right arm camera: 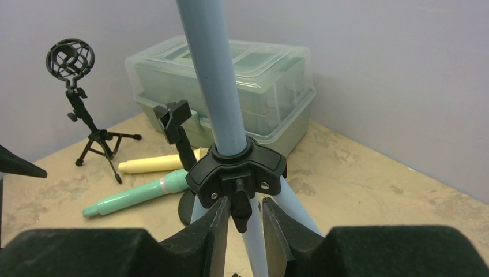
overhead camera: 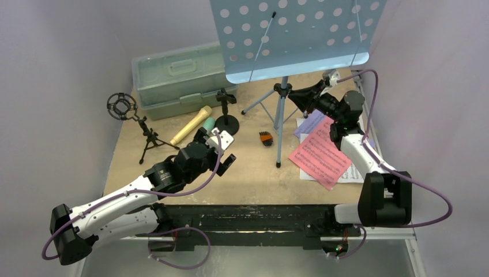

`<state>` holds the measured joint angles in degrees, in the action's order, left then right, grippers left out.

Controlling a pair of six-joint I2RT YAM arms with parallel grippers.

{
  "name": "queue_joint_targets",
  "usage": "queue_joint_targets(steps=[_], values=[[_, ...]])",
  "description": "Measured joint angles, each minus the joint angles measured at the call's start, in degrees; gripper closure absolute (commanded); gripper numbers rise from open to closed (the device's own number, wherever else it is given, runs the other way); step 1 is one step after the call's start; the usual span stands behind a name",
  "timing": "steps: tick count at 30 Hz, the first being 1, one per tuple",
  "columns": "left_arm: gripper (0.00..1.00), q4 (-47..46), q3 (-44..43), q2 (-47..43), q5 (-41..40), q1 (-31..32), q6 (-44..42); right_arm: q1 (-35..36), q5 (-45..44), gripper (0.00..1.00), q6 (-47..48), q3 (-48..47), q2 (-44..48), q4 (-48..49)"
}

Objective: Pack up the instrument practice props
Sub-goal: Unscrew the knob on the music stand.

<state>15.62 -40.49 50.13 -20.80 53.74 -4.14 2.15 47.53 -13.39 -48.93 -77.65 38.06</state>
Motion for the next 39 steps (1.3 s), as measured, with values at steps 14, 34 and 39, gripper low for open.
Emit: queue_joint_targets(steps=[14, 34, 39], values=[[0.01, 0.00, 0.02, 0.02, 0.00, 0.00, 0.00, 0.17, 3.96, 1.00, 25.75, -1.99, 1.29, -8.28], [0.01, 0.02, 0.00, 0.85, 0.00, 0.00, 0.00, 1.44, 5.75, 0.78, 106.27, -10.23, 1.68, -38.38], [0.01, 0.02, 0.00, 0.85, 0.00, 0.00, 0.00, 1.62, 2.67, 0.56, 105.07, -6.49, 2.91, -33.97]])
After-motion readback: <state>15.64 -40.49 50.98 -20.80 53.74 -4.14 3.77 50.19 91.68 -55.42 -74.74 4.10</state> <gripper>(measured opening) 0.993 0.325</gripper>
